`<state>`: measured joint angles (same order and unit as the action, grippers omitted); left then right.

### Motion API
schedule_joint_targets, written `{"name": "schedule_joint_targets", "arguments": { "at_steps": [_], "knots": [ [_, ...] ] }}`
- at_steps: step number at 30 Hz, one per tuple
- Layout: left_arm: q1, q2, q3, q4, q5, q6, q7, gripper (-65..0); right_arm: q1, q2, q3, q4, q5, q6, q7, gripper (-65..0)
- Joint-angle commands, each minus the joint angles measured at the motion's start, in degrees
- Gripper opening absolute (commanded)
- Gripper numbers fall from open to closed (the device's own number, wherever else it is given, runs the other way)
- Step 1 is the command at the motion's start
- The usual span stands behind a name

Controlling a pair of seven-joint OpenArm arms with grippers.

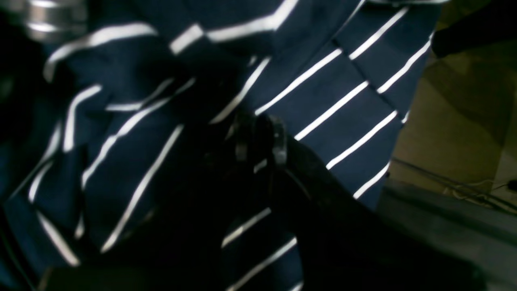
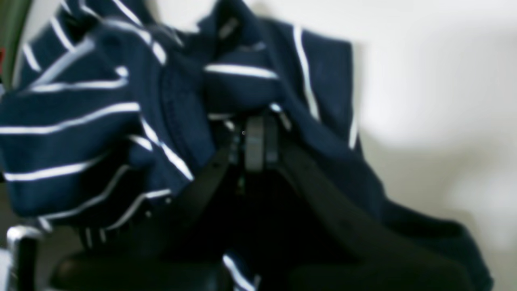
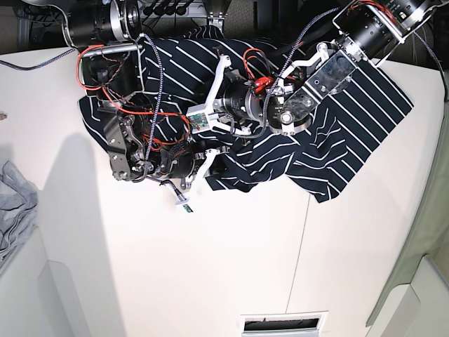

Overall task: Layout the t-shirt on the table in an organized manner, then fold the t-shirt properly
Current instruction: 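Lift and rotate the shirt with both grippers, laying it lengthwise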

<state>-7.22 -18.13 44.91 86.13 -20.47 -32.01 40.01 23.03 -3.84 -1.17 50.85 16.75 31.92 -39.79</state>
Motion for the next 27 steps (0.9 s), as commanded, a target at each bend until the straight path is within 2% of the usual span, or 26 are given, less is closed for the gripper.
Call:
{"name": "schedule_joint_targets", "arguments": {
  "at_steps": [1, 7, 13, 16, 21, 27],
  "knots": [
    [-0.3, -0.7, -0.4, 0.8, -0.3, -0.1, -0.5, -59.1, 1.6, 0.6, -0.1, 0.3, 0.1, 0.4, 0.9, -65.0],
    [2.3, -4.3, -1.8, 0.8, 0.7, -0.2, -1.3, -59.1, 1.5, 5.7, 0.0, 0.3, 0.2, -0.5, 1.0, -65.0],
    [3.7, -5.6, -6.1, 0.8, 1.4, -0.1, -1.5, -59.1, 0.7, 9.6, 0.0, 0.3, 0.4, -0.6, 0.9, -65.0],
    [3.5, -5.5, -8.9, 0.8, 1.4, -0.2, -1.7, -59.1, 0.2, 9.5, 0.4, 0.4, 0.7, -0.6, 0.8, -65.0],
    [2.7, -5.6, -14.1, 0.7, 2.7, -0.2, -3.5, -59.1, -0.5, 9.4, 0.5, 0.4, 8.4, -0.5, -3.9, -65.0],
    [-2.8, -5.5, -18.4, -5.7, 3.9, -0.1, -3.8, -59.1, -4.5, 9.4, 0.5, 2.9, 12.2, 0.0, -3.9, -65.0]
  ]
}}
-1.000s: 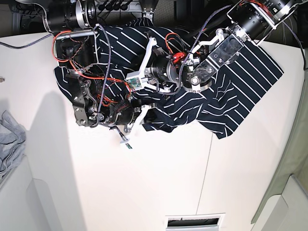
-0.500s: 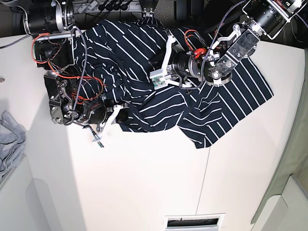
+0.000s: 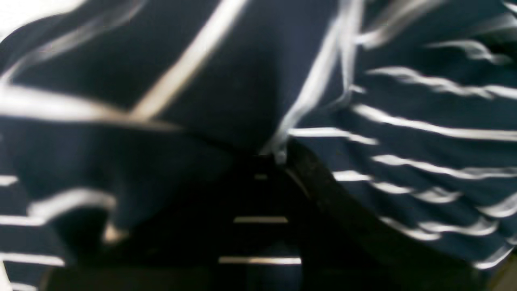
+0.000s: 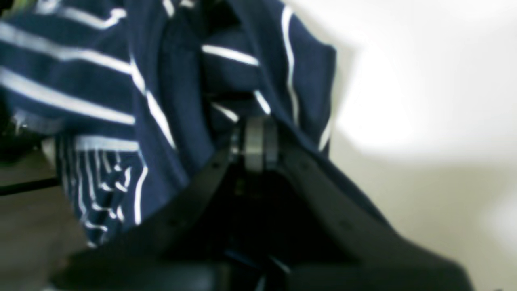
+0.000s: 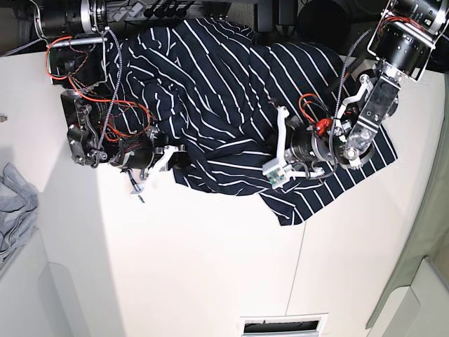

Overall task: Layout the t-shirt on the table in an organized manner, then fold the t-shirt properly
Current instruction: 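Lift and rotate the shirt with both grippers, laying it lengthwise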

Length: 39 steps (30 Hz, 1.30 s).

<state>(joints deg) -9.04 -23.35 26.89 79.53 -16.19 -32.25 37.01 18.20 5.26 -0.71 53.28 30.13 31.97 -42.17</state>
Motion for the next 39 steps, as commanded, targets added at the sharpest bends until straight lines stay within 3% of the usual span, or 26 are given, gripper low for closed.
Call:
{"name": "schedule_joint_targets", "arguments": {
  "at_steps": [1, 6, 13, 17, 21, 25, 30, 39],
  "knots": [
    [-2.4, -0.3, -0.3, -1.5, -0.5, 0.1, -0.8, -59.1, -0.7, 0.3, 0.0, 1.3, -0.5, 0.0, -1.6, -65.0],
    [-9.6, 1.7, -0.3, -15.2, -2.9, 0.1, -1.3, -59.1, -6.0, 0.3, 0.0, 7.4, 0.2, 0.4, -1.4, -65.0],
    [-18.8, 9.7, -0.3, -30.9, -3.3, 0.1, -1.4, -59.2, -12.1, -1.3, 0.0, 14.7, 2.4, 0.4, -1.1, -65.0],
    [-21.6, 13.7, -0.3, -35.3, -3.3, 0.0, -0.8, -59.2, -13.2, -4.5, 0.0, 15.6, 2.3, 0.4, -1.1, -65.0],
    [-22.7, 15.7, -0.3, -35.4, -4.3, -0.3, 2.3, -59.1, -13.1, -5.5, 0.0, 15.9, 2.3, 0.4, 1.6, -65.0],
    [-24.5, 15.4, -0.3, -35.3, -11.3, -4.4, 6.7, -59.1, -12.9, -6.0, 0.0, 17.5, 3.4, 0.5, 2.9, -65.0],
    [-26.2, 12.2, -0.3, -34.6, -22.7, -7.8, 12.4, -59.1, -12.8, -9.2, 0.0, 21.3, 3.3, 0.5, 3.0, -65.0],
    [-26.1, 1.2, -0.3, -30.1, -33.3, -7.8, 16.3, -59.1, -9.5, -14.0, -0.2, 22.4, 3.6, 0.9, 3.0, -65.0]
  ]
}}
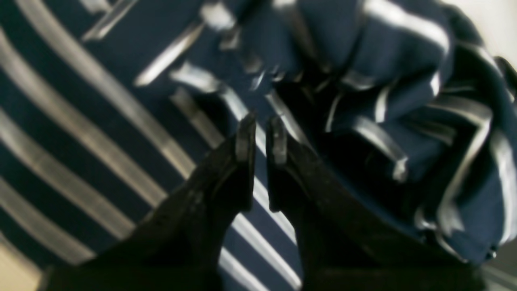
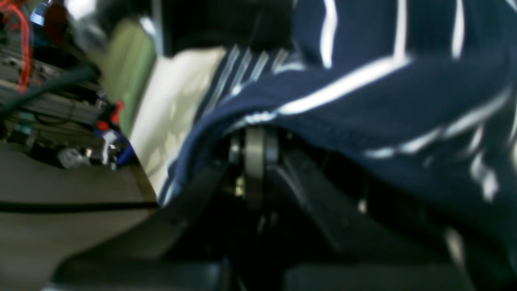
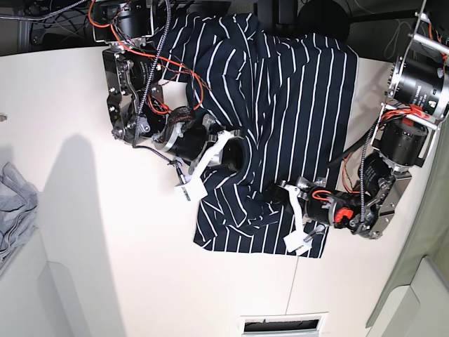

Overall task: Layout the t-shirt on the table in an organized manner, then fold the t-shirt properly
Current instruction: 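Lift and rotate the shirt with both grippers, laying it lengthwise, then smooth the shirt body with the right gripper and release it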

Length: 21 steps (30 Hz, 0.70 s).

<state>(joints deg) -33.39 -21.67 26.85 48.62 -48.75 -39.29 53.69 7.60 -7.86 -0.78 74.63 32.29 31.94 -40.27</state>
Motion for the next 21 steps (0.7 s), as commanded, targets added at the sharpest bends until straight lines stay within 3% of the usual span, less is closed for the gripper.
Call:
{"name": "schedule_joint_targets", "arguments": {
  "at_steps": [1, 5, 10, 21],
  "knots": [
    [-1.6, -1.9, -0.3, 0.9, -2.0, -0.7, 0.2, -59.1, 1.6, -0.8, -0.6, 1.0, 2.6, 0.9, 1.0, -65.0],
    [-0.7, -7.6, -0.3, 0.9, -7.1, -0.7, 0.6, -59.1, 3.6, -0.8, -3.3, 1.0, 3.5, 0.9, 1.3, -65.0],
    [0.1, -12.4, -0.3, 0.9, -12.0, -0.7, 1.0, -59.1, 6.4, -0.8, -9.0, 1.0, 0.4, 0.9, 1.3, -65.0],
    [2.3, -15.7, -0.3, 0.9, -15.8, -0.7, 3.6, -59.1, 10.2, -0.9, -27.4, 1.0, -9.3, 0.9, 0.9, -65.0]
  ]
}}
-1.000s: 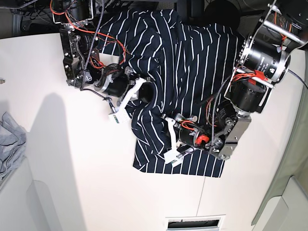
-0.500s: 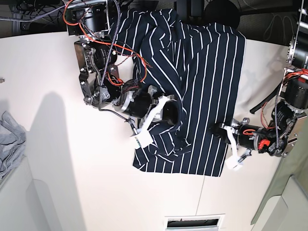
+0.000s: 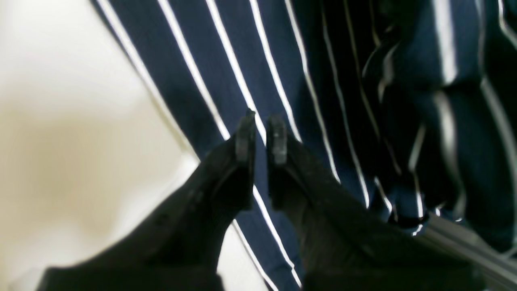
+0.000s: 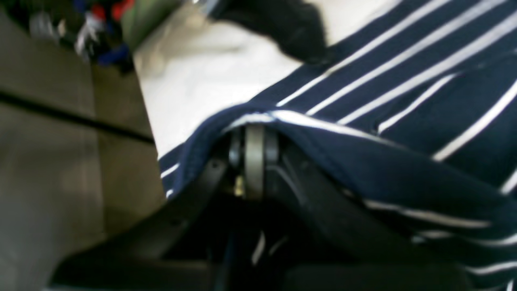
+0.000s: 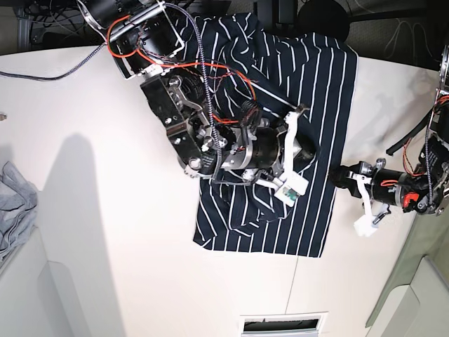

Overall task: Layout the t-shirt on the table in an organized manner, then fold the t-shirt properly
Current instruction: 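Smooth the shirt body with the right gripper and release it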

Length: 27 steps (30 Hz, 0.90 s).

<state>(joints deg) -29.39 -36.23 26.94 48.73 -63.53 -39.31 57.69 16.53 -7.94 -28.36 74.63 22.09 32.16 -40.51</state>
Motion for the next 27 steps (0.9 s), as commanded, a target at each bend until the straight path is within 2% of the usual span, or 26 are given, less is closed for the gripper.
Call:
{"name": "schedule_joint_targets", "arguments": {
  "at_steps": [1, 6, 13, 17, 22, 25, 27],
  "knots": [
    [-1.7, -1.6, -0.4, 0.7, -1.0, -0.7, -0.4, -59.1, 1.2, -0.8, -1.5, 1.0, 0.8, 0.7, 1.1, -65.0],
    [-1.7, -4.6, -2.2, 0.7, -1.0, -0.7, -0.4, -59.1, 1.2, -0.8, -7.1, 1.0, 1.0, 0.6, 1.3, -65.0],
    [-1.7, -7.7, -9.6, 0.7, -1.0, -0.7, -0.4, -59.1, 1.2, -0.8, -6.9, 1.1, 6.8, 0.7, 3.1, -65.0],
    [-1.7, -8.6, -10.2, 0.7, -1.0, -0.7, -0.4, -59.1, 1.2, -0.8, -6.4, 2.6, 6.7, 0.7, 3.4, -65.0],
    [-1.3, -8.6, -10.2, 0.7, -3.3, -0.7, 0.1, -59.1, 1.2, -0.8, -0.2, 6.3, -1.1, 0.0, 6.5, -65.0],
    [-0.2, -8.6, -10.2, 0.7, -5.9, -0.7, 2.2, -59.1, 1.2, -0.6, 6.7, 6.4, -5.0, -0.1, 5.9, -65.0],
    [1.0, -8.6, -10.2, 0.7, -6.6, -0.7, 3.0, -59.1, 1.2, -0.1, 11.8, 6.4, -5.4, -0.1, 3.7, -65.0]
  ]
}}
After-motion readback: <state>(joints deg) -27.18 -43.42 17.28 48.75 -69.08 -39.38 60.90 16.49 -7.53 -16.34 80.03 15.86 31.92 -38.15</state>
